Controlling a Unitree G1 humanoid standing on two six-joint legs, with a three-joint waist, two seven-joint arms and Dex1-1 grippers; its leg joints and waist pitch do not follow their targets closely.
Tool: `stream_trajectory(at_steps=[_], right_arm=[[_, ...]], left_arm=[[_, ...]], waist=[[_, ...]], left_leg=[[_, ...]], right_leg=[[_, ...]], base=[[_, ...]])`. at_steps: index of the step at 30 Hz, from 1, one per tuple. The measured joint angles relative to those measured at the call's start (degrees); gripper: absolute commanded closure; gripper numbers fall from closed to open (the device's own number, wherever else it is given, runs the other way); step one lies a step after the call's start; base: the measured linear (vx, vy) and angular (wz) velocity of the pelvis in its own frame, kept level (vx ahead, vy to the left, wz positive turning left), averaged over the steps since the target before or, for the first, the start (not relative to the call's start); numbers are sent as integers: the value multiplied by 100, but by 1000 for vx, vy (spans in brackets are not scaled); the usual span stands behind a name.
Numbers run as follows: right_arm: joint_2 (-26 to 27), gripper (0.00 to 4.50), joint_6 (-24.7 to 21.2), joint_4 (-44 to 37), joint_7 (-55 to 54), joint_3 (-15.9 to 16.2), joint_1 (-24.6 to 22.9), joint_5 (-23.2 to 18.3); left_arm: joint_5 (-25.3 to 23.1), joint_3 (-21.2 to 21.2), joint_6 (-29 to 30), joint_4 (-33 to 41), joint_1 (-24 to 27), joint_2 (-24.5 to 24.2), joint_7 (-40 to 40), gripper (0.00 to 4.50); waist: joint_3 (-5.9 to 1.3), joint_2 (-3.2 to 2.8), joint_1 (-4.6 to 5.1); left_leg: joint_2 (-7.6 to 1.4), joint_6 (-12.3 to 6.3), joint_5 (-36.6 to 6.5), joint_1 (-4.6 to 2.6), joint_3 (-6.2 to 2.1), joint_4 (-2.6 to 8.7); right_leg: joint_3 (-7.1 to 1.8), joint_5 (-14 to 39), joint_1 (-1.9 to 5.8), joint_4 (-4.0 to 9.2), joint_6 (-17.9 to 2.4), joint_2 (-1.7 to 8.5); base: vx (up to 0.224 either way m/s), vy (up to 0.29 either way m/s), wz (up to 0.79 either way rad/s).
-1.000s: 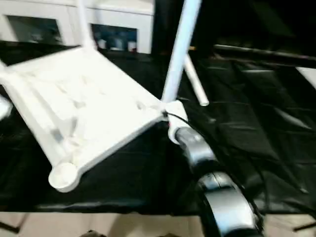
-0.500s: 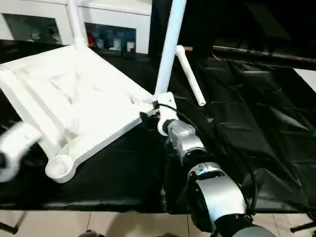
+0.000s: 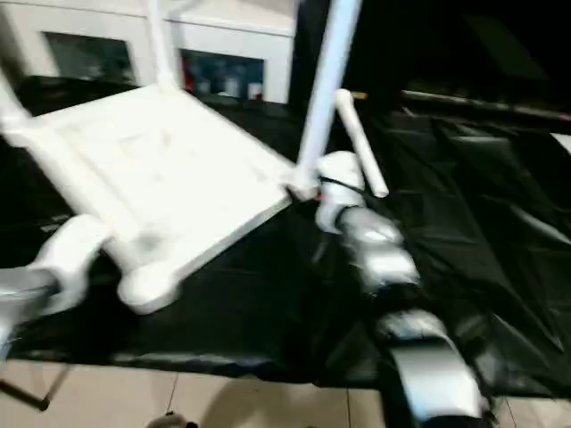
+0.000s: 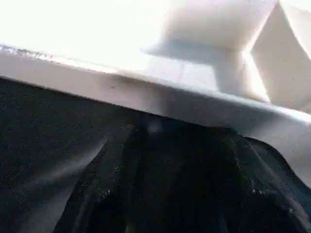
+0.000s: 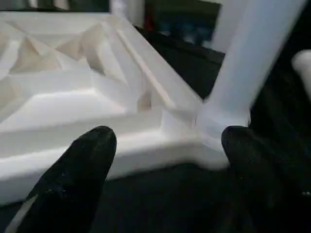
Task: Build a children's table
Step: Rotate table base, then move to table
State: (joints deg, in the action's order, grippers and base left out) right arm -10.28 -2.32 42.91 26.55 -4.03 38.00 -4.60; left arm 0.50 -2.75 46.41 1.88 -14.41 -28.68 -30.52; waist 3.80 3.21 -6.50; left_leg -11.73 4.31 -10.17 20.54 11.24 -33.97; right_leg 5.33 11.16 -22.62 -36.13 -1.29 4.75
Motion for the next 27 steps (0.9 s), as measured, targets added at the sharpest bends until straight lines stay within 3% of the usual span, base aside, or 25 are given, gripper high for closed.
stream_trajectory(at_steps=[4,11,16,18,21,24,27], right_arm=[[-37,58,-335,-458,-273,-11,-241,48],[7,58,-952,-1563,-506,-3,-895,53],[-4,58,-1236,-2097,-676,-5,-1070,47],[-3,58,-1364,-2326,-782,-6,-1208,47],[-3,58,-1600,-2769,-937,-55,-1511,47],[32,58,-1774,-3116,-1043,-155,-1674,-7],[145,58,-1881,-3527,-1142,-227,-1811,-96]], left_arm=[[40,-224,-485,-430,-513,447,183,201],[-376,-500,-1744,-1945,-1435,1052,871,201],[-339,-473,-2278,-2144,-1684,1428,1009,201],[-284,-500,-2418,-1925,-1624,1463,1010,201],[-213,-354,-2721,-1478,-1363,1461,1138,201],[-48,-43,-2954,-805,-862,1604,1351,201],[223,424,-2931,-223,-348,2116,1783,201]], waist=[[-1,-2,23],[-14,-43,80],[-12,-135,130],[-9,-181,138],[-7,-202,169],[-8,-211,187],[-8,-208,177]], left_leg=[[-2,0,0,5,-7,1],[-10,-1,28,61,-31,2],[-9,-11,21,70,-31,4],[-9,-12,20,70,-30,4],[-13,-10,21,61,-28,14],[-14,-10,22,59,-30,16],[-13,-10,21,56,-26,14]], right_leg=[[-4,-6,-10,0,0,-11],[-8,-11,-54,9,-11,-36],[-4,-13,-53,28,-14,-36],[-4,-13,-52,33,-14,-36],[-4,-11,-53,32,-14,-40],[-5,-9,-52,31,-14,-43],[-6,-9,-47,38,-12,-41]], base=[[0,0,0],[0,0,0],[0,0,0],[0,0,0],[0,0,0],[0,0,0],[0,0,0]])
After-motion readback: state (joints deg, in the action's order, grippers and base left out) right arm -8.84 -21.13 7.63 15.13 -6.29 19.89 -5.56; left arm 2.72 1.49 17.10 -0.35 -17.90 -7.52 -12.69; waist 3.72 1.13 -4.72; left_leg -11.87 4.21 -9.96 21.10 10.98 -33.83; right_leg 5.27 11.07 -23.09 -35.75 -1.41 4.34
